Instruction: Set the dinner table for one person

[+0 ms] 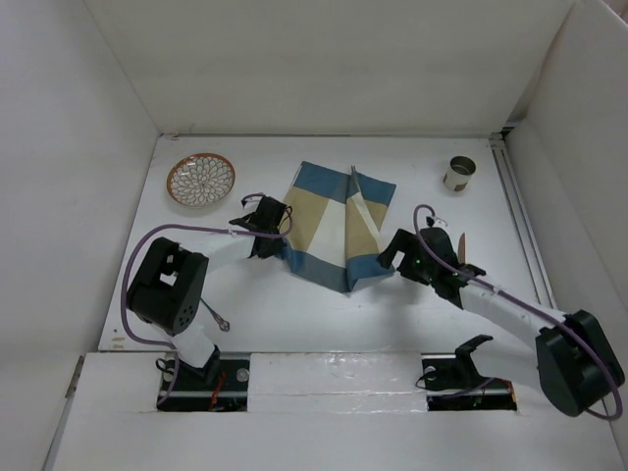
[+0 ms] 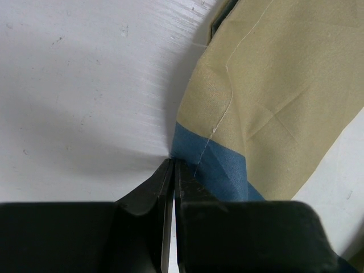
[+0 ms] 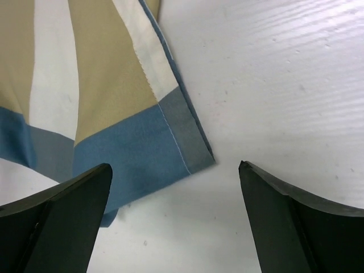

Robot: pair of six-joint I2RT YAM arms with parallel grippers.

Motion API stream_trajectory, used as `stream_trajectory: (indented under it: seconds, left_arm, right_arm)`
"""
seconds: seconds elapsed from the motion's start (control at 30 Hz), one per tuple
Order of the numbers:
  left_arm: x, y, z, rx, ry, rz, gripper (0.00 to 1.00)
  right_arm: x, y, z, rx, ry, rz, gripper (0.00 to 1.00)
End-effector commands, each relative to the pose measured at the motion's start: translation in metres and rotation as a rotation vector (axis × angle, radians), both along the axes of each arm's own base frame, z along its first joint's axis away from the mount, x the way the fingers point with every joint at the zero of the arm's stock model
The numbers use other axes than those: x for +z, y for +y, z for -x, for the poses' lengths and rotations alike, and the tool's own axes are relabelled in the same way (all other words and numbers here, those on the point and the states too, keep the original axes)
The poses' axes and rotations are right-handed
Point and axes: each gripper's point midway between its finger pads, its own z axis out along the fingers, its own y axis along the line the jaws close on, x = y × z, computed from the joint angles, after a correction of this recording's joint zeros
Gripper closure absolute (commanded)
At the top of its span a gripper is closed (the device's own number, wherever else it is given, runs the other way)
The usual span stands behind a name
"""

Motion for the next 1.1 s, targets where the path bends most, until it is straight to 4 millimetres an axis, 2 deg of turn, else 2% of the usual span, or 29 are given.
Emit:
stream_trajectory:
  seconds: [0.0, 0.13, 0.27, 0.3, 0.47, 0.53, 0.63, 0.7, 0.73, 0.8, 0.83, 0.87, 0.97, 1.03, 1.07]
  left_arm:
    - [0.013, -0.004, 0.001, -0.019, -0.034, 0.03, 1.0]
    - [0.017, -0.007, -0.001, -0.025, -0.046, 0.047, 1.0]
    - [0.02, -0.014, 0.001, -0.045, -0.047, 0.048, 1.0]
    - [0.02, -0.014, 0.001, -0.045, -0.047, 0.048, 1.0]
    - [0.023, -0.014, -0.002, -0.04, -0.059, 0.046, 1.0]
    - [0.023, -0.014, -0.002, -0.04, -0.059, 0.046, 1.0]
    - [0.023, -0.014, -0.002, -0.04, -0.059, 0.046, 1.0]
    - [0.023, -0.013, 0.0, -0.04, -0.059, 0.045, 1.0]
    - [0.023, -0.013, 0.0, -0.04, -0.059, 0.046, 1.0]
    - [0.023, -0.013, 0.0, -0.04, -0.059, 0.046, 1.0]
    - [0.023, -0.013, 0.0, -0.04, -0.059, 0.046, 1.0]
    - [0.023, -0.013, 0.0, -0.04, -0.059, 0.046, 1.0]
    - [0.023, -0.013, 0.0, -0.04, -0.059, 0.046, 1.0]
    - [0.022, -0.012, 0.002, -0.04, -0.051, 0.041, 1.0]
    - [0.022, -0.012, 0.002, -0.04, -0.051, 0.041, 1.0]
  right_arm:
    - [0.006, -0.017, 0.007, -0.119, -0.007, -0.027, 0.01]
    - [-0.004, -0.012, 0.026, -0.137, 0.033, -0.095, 0.01]
    - [-0.011, 0.001, 0.032, -0.184, 0.056, -0.202, 0.01]
    - [-0.004, 0.004, 0.026, -0.191, 0.031, -0.235, 0.01]
    - [-0.006, 0.008, 0.027, -0.26, 0.027, -0.279, 0.01]
    - [-0.001, 0.008, 0.022, -0.288, 0.007, -0.301, 0.04]
    - [-0.008, 0.005, 0.016, -0.318, 0.016, -0.276, 0.09]
    - [-0.011, 0.002, 0.01, -0.349, 0.001, -0.268, 0.19]
    - [-0.018, 0.002, 0.01, -0.351, 0.015, -0.256, 0.21]
    - [-0.018, 0.003, 0.002, -0.36, 0.003, -0.265, 0.24]
    - [-0.028, 0.0, 0.001, -0.373, 0.025, -0.245, 0.26]
    - [-0.024, 0.004, -0.006, -0.371, 0.012, -0.267, 0.28]
    - [-0.036, 0.012, -0.008, -0.343, 0.045, -0.261, 0.39]
    - [-0.038, 0.013, -0.011, -0.342, 0.039, -0.266, 0.67]
    - [-0.041, 0.013, -0.01, -0.343, 0.046, -0.26, 0.86]
